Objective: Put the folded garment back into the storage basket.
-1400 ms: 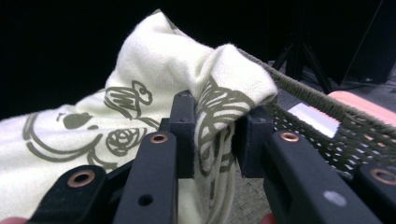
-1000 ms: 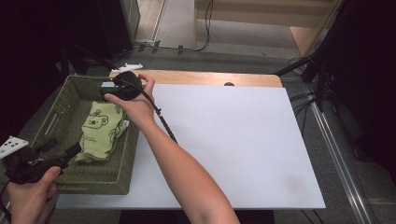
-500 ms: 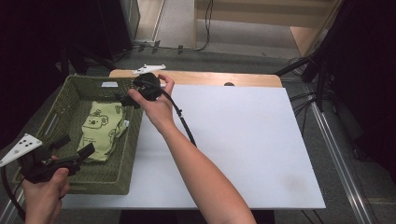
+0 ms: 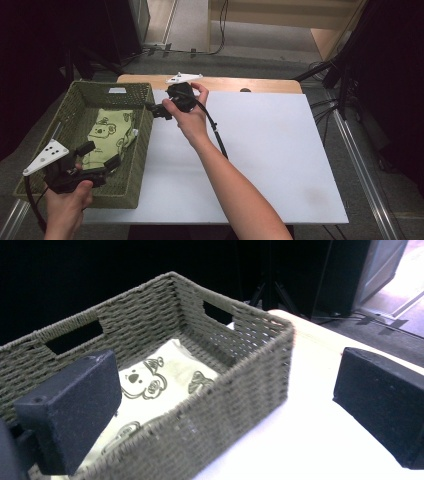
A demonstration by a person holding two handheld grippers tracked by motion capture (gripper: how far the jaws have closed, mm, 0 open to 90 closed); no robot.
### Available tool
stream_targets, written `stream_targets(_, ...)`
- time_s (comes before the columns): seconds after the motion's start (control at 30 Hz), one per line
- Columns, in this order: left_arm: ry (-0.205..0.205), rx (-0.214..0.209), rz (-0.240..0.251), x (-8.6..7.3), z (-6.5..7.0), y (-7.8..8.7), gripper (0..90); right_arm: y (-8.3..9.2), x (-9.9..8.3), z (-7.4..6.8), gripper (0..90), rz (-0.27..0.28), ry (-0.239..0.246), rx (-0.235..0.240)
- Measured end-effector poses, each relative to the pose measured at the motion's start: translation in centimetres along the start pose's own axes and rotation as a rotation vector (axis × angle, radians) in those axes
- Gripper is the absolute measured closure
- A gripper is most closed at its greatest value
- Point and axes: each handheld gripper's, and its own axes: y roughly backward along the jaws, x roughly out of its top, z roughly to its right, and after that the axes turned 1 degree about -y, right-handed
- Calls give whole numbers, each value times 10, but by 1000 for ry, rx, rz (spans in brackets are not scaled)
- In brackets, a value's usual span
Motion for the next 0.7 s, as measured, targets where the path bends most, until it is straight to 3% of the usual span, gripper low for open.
stream_targets(0.4,-38,-46,-15,3,21,-17,0,38,-16,19,0,16,-6,-33)
stream_targets(0.7,-77,-102,-26,4,47,-35,0,72,-31,37,0,34,-33,-65)
